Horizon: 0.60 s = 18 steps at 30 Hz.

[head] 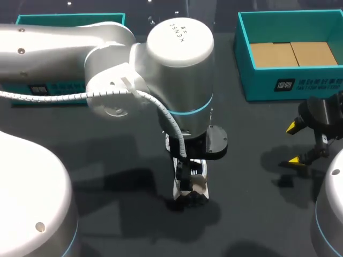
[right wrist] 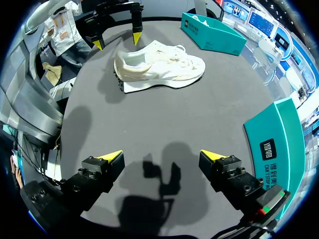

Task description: Take the shoe out of the shoebox, open the shoe tongue, remove and reinsert the insole, then place the shoe into the shoebox

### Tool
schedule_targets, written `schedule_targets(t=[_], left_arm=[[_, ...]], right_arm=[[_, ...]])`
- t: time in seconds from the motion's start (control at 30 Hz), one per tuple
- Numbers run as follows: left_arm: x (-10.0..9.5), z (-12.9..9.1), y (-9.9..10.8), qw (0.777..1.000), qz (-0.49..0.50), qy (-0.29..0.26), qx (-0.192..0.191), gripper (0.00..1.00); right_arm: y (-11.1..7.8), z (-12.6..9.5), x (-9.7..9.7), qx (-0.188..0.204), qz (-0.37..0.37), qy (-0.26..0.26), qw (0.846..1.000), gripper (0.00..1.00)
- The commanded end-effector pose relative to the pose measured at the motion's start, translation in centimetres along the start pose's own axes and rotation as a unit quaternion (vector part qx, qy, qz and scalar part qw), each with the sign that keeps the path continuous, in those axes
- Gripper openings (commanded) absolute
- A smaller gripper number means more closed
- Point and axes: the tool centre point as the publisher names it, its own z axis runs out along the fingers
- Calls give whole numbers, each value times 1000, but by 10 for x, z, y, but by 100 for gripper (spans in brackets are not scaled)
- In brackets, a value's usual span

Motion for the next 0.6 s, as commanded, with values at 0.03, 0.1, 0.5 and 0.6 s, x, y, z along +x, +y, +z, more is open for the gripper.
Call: schedule_targets(t=[0.03,0.1,0.5,0.6], left_arm=[[4,22,-19,1000,-4,-1,-18,100],[5,27,-21,1000,-6,-1,-16,100],[6,52,-16,999,-29,-4,-21,84],[8,57,-15,999,-30,-7,-19,78]], right_arm=[[0,0,2,1,0,-2,1000,100],[0,0,2,1,0,-2,1000,100],[0,0,2,1,0,-2,1000,100],[0,0,2,1,0,-2,1000,100]])
